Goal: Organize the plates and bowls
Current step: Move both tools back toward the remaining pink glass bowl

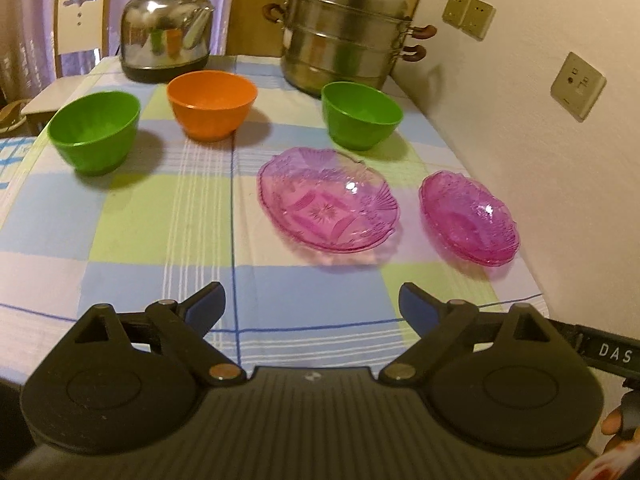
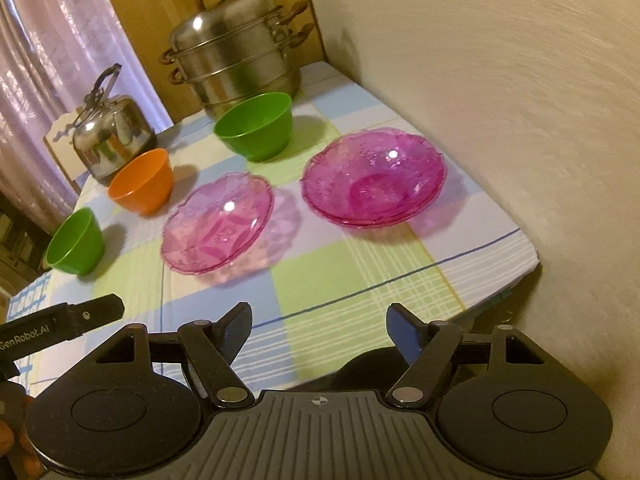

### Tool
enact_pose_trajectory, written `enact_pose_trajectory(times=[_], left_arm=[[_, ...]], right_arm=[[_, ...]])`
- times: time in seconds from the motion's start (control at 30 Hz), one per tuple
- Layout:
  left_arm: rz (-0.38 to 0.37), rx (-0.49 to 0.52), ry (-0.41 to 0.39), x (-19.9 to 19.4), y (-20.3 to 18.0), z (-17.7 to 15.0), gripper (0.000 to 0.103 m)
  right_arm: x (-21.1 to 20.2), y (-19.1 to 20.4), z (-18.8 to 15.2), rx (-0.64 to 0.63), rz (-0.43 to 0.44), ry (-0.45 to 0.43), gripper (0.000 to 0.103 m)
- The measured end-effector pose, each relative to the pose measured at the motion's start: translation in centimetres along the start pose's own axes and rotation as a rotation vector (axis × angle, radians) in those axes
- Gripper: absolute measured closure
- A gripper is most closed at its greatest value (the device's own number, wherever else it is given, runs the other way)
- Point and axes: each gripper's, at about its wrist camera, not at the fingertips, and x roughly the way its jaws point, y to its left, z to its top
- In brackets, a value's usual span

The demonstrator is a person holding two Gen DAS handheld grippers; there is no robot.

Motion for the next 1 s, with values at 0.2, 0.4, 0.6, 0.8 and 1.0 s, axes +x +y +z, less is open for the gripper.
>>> enact_pose_trajectory(times=[0.2,0.4,0.6,0.8,1.0], left_arm=[[0.009,-0.019,0.002,-0.3,0.9,-0.2,0.011],[0.003,-0.026,0.003,-0.2,1.1,-0.1,0.011],[-0.004,-0.023,0.006,-0.1,1.1,0.0,0.011],[-0.005,-0.023,0.008,0.0,1.1,0.0,0.011],[-0.007,-0.026,0.009,0.1,1.0,-0.1,0.011]], right_arm=[[0.0,1.2,-0.1,-0.024,0.014,0.002,0.029],[0.4,1.4,-0.2,-0.026,0.013,0.010,0.029],[0.5,1.4,-0.2,-0.026,0.013,0.011,0.029],[0.6,1.4,-0.1,-0.027,0.013,0.012,0.029],[1.1,2.0,0.0,-0.030,0.011,0.020,0.029]])
